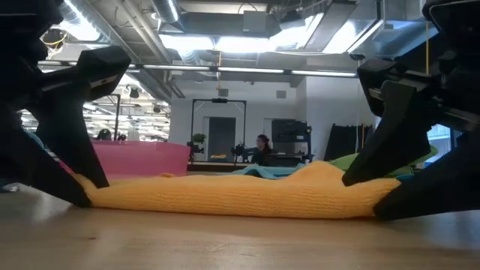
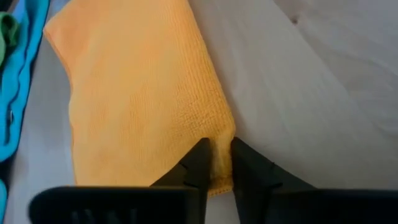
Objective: Roll microfiber towels into tight, uniform cylinder then place into a basket
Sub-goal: Roll the orange microfiber towel
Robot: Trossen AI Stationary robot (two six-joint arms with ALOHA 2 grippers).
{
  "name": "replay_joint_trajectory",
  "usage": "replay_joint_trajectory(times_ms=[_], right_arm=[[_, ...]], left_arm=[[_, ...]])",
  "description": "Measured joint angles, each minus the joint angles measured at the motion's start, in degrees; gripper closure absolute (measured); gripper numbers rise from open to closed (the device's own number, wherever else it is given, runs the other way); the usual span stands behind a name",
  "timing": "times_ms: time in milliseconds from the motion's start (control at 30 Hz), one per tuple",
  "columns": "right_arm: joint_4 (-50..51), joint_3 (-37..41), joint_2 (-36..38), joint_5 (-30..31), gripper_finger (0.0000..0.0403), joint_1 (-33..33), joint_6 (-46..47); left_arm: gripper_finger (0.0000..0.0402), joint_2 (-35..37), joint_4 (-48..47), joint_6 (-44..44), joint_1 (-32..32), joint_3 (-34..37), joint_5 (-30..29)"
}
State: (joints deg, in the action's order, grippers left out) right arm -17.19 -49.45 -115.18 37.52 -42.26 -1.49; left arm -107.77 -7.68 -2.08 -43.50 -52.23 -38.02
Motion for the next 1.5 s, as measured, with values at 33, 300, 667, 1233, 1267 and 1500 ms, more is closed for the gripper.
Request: replay_joint_trajectory(times_ms=[33,300,667,1233,1267,1500], right_arm=[[0.02,0.00,0.00,0.04,0.0281,-0.02,0.13],[0.54,0.24,-0.07,-0.01,0.0376,0.00,6.62],[2.00,0.39,2.51,0.35,0.0396,0.04,16.66],[-0.25,0.60,5.45,-15.95,0.0397,3.27,32.52],[-2.85,1.28,5.82,-17.49,0.0397,3.56,32.35],[-28.57,15.09,10.38,-22.77,0.0397,6.51,32.95]], left_arm=[[0.0366,0.00,0.02,-0.62,0.10,0.00,0.00],[0.0399,0.09,0.13,-5.28,1.11,0.00,2.14],[0.0401,1.38,-0.30,-11.36,1.66,0.06,4.99],[0.0401,8.46,4.46,-15.71,7.97,1.15,24.73],[0.0401,8.46,6.96,-14.29,8.12,1.30,25.64],[0.0401,8.59,9.67,-9.80,8.01,1.29,28.31]])
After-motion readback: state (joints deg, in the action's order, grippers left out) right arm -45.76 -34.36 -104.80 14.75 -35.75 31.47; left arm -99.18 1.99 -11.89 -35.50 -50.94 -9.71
